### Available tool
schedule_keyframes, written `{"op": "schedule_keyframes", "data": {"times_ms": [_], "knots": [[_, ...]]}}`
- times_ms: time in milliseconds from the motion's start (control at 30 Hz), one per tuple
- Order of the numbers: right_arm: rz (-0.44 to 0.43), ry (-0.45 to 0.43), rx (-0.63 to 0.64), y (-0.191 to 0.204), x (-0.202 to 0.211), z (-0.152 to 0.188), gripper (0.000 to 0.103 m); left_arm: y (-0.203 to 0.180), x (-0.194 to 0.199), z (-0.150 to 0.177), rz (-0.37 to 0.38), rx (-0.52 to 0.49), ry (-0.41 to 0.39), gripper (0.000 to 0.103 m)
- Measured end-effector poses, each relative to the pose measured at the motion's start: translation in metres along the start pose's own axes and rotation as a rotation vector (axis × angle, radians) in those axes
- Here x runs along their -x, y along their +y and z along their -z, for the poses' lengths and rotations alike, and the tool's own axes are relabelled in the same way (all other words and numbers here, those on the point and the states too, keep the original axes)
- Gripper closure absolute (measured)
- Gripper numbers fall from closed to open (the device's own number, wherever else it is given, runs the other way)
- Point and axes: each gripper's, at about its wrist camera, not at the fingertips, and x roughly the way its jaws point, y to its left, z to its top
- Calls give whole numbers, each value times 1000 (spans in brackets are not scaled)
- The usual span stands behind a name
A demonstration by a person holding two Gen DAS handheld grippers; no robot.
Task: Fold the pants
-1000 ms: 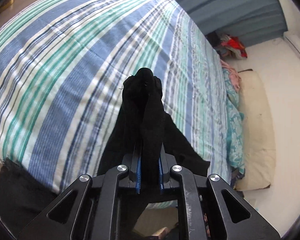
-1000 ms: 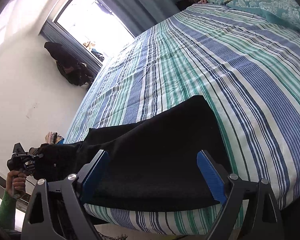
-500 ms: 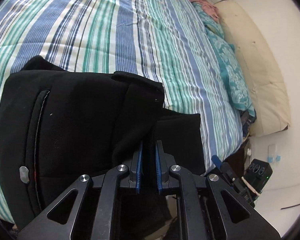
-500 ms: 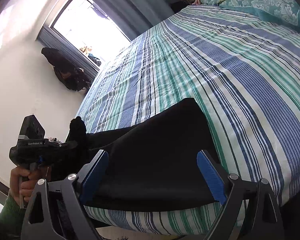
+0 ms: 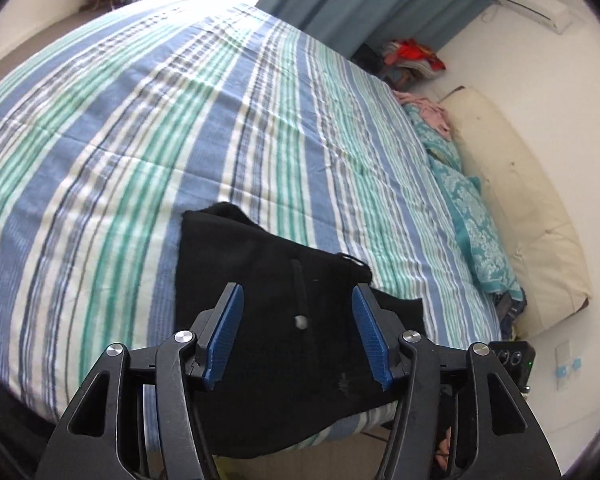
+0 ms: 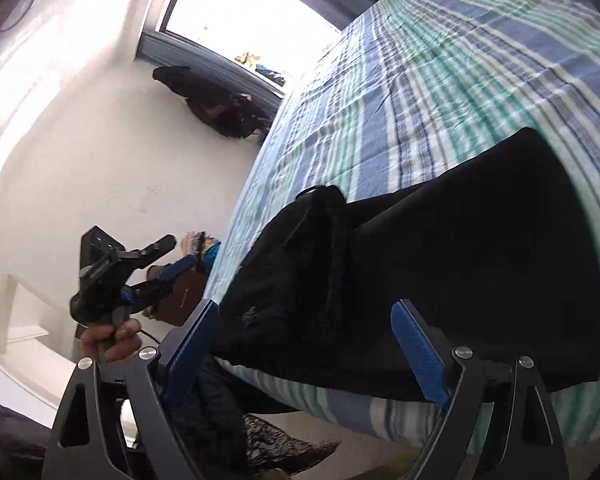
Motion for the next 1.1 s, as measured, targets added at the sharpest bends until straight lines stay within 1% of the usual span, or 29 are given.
{"op": "schedule_keyframes", "data": {"times_ms": [33, 67, 100, 200, 233, 267, 333, 367, 433, 500, 567, 633, 767, 800, 833, 867, 900, 933, 1000, 1067, 1100], "knots": [[-41, 49, -5, 5, -14, 0, 19, 15, 2, 5, -46, 29, -19, 45], [-65, 109, -13, 9, -29, -4, 22, 28, 3, 10, -77, 59, -29, 45], [-69, 165, -20, 11, -45, -7, 29, 41, 3, 16, -97, 90, -35, 45], [10, 278, 26, 15, -81, -17, 34, 71, -2, 34, -130, 159, -40, 45], [40, 315, 46, 15, -90, -18, 36, 78, -3, 38, -148, 167, -36, 45], [57, 352, 54, 16, -97, -18, 40, 83, -4, 41, -164, 167, -34, 45], [106, 412, 74, 18, -106, -15, 41, 90, -3, 46, -193, 160, -33, 45], [109, 435, 78, 19, -109, -13, 41, 93, -4, 46, -198, 160, -32, 45], [81, 481, 50, 16, -114, -9, 42, 95, -9, 46, -198, 166, -26, 45], [129, 473, 39, 12, -116, -8, 43, 94, -11, 46, -191, 162, -22, 45], [141, 444, 11, 4, -113, -7, 43, 90, -12, 46, -192, 147, -21, 45], [75, 445, -55, -2, -113, -4, 42, 89, -12, 47, -198, 134, -19, 45], [-157, 425, -192, -10, -111, -1, 42, 96, -13, 49, -208, 156, -13, 45], [-169, 417, -210, -12, -110, -3, 42, 98, -14, 49, -207, 166, -12, 45], [-135, 418, -205, -14, -110, -3, 42, 99, -14, 49, -208, 172, -11, 45], [-79, 427, -187, -15, -112, -3, 42, 100, -16, 49, -210, 173, -10, 45], [-50, 440, -171, -14, -117, -2, 43, 100, -17, 49, -214, 169, -8, 45], [-51, 449, -159, -11, -121, 0, 45, 99, -18, 49, -220, 164, -6, 45], [-28, 445, -104, -1, -127, 4, 71, 99, -19, 50, -230, 155, -2, 45], [6, 421, -41, 16, -125, 2, 78, 99, -17, 51, -236, 154, -3, 45], [19, 398, -5, 28, -118, -2, 80, 100, -16, 51, -238, 157, -5, 45]]}}
